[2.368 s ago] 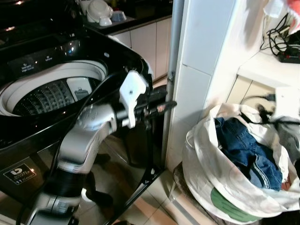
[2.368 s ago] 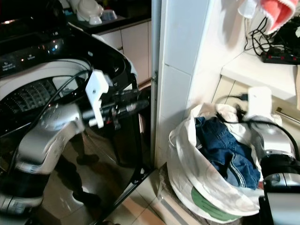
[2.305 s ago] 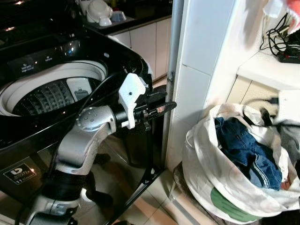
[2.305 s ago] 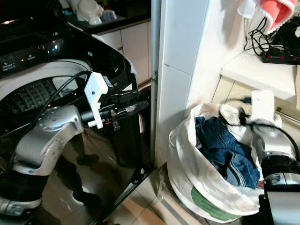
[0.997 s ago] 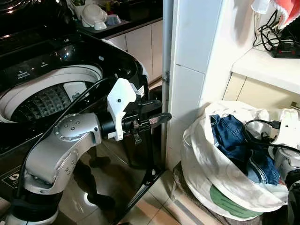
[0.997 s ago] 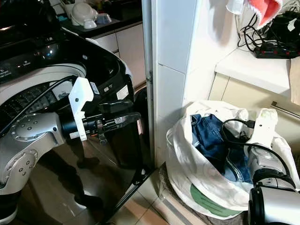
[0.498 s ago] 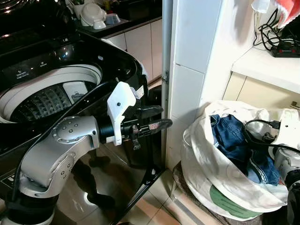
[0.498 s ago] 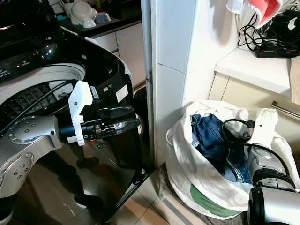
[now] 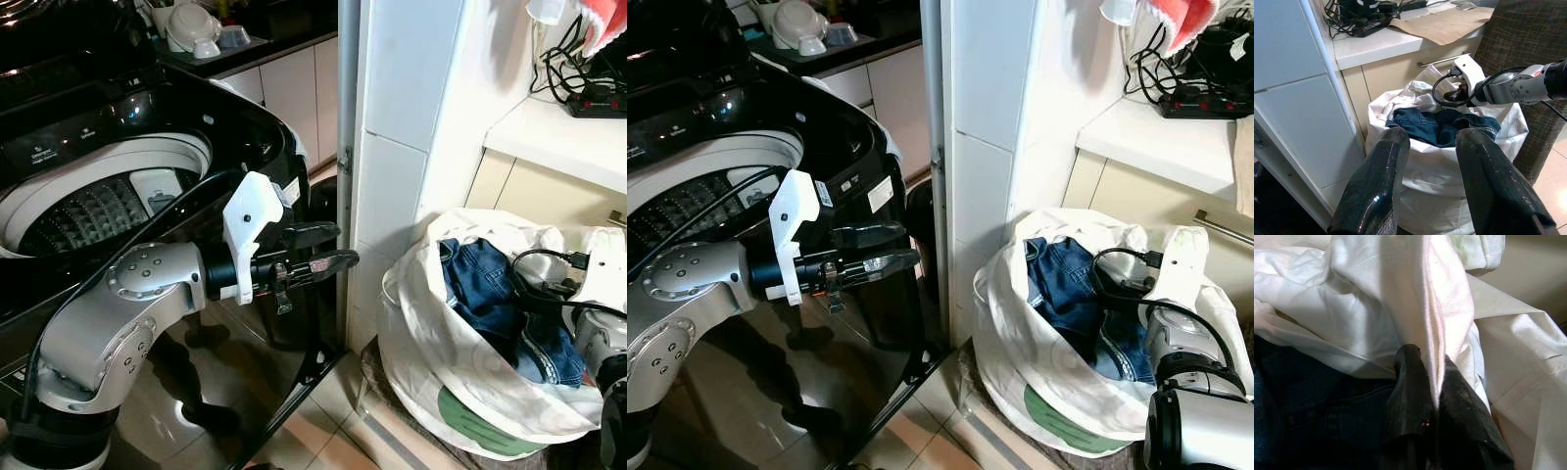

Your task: Clothes washing

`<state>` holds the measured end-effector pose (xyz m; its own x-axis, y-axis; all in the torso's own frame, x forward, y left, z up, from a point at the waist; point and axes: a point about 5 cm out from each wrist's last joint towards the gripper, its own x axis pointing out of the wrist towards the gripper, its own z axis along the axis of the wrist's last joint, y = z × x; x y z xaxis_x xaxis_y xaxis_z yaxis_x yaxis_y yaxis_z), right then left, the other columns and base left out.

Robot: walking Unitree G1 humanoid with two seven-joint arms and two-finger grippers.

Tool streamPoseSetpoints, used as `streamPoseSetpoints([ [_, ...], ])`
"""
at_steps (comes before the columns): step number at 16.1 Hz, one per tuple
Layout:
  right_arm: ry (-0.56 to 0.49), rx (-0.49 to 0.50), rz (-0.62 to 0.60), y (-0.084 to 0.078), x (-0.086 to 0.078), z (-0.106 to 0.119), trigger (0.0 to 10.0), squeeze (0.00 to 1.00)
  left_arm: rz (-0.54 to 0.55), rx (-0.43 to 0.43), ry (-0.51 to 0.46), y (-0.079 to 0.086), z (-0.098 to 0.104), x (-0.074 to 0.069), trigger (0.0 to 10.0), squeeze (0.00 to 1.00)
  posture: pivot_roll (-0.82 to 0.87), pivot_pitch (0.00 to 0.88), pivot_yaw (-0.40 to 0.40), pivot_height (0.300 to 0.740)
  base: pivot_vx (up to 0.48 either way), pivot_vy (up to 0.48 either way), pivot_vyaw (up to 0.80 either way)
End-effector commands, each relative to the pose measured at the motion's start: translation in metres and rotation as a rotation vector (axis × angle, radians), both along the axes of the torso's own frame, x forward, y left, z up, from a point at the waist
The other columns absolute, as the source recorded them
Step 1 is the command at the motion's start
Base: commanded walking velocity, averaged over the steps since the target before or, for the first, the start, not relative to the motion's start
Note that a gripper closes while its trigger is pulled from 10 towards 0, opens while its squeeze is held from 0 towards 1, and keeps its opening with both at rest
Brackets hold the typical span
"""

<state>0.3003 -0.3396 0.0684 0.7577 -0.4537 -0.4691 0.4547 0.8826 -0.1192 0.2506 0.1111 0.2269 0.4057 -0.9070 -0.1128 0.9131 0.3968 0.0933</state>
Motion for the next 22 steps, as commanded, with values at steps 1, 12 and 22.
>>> streamPoseSetpoints([
  [1,-0.007,0.009,0.005,0.002,0.003,0.002,0.0,0.00,-0.007,0.005,-0.005,-0.001,0.002,0.000,10.0,0.00,0.15,0.013,0.083,0.740,0.000,0.000,0.00],
  [12,-0.332,0.060,0.233,0.008,0.037,0.068,0.0,0.00,0.177,-0.127,-0.158,-0.004,0.014,0.027,10.0,0.00,0.04,0.000,0.044,0.740,0.000,0.000,0.00],
  [22,-0.822,0.338,1.237,0.147,-0.010,0.262,0.0,0.00,0.121,-0.300,-0.195,-0.036,0.024,0.037,10.0,1.00,-0.06,0.000,0.049,0.740,0.000,0.000,0.00],
])
